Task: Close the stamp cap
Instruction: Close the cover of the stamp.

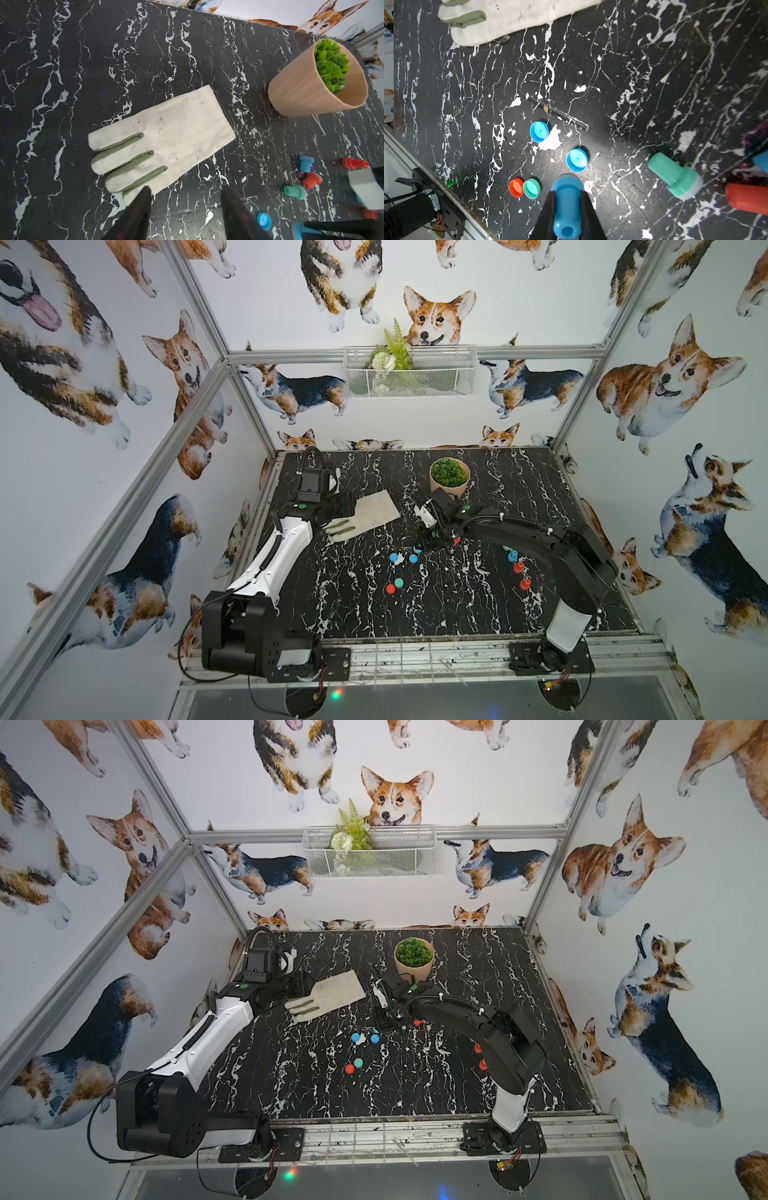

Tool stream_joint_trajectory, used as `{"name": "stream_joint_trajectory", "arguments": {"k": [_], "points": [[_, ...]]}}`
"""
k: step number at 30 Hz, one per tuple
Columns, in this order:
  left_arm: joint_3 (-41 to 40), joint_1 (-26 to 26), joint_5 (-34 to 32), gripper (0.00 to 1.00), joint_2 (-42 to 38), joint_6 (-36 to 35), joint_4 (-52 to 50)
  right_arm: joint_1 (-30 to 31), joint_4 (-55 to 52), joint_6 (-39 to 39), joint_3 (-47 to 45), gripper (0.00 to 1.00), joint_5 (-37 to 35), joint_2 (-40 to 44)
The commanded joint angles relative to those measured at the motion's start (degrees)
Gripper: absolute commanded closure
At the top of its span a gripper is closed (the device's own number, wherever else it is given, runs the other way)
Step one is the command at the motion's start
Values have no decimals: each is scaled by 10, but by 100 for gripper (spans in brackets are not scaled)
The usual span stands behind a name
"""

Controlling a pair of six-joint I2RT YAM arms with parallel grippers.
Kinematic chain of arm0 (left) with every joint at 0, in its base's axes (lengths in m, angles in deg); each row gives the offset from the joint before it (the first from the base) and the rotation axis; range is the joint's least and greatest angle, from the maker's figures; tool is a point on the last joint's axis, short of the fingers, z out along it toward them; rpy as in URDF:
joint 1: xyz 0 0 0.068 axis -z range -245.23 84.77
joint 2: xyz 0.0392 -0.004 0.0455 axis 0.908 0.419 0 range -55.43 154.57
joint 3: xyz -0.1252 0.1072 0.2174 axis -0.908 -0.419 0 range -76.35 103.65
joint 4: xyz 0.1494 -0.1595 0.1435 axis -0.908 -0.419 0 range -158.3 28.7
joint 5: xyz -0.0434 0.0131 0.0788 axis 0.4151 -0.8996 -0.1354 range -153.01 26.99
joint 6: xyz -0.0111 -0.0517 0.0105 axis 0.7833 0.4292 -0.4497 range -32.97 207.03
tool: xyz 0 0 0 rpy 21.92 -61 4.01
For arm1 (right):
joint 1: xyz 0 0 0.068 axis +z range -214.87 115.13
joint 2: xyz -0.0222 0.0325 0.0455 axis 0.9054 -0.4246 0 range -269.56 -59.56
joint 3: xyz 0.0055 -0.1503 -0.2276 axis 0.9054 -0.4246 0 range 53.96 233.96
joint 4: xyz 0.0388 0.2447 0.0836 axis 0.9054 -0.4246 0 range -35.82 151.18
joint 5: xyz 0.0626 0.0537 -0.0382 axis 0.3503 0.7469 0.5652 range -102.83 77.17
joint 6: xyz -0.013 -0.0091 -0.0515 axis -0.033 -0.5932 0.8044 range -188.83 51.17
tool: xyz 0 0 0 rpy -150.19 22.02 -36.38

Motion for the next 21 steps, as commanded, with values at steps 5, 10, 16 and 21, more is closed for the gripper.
{"name": "stream_joint_trajectory", "arguments": {"k": [5, 10, 16, 21], "points": [[-6, 0, -43, 43, -22, -14, 37, 8, -8, -29, 21, 100, 15, -37], [-5, 0, -44, 43, -23, -14, 42, 10, -9, -38, 20, 100, 12, -55], [-5, 0, -44, 43, -23, -14, 41, 11, -9, -39, 22, 100, 8, -71], [-5, 0, -44, 43, -21, -14, 41, 11, -16, -31, 30, 100, 5, -82]]}}
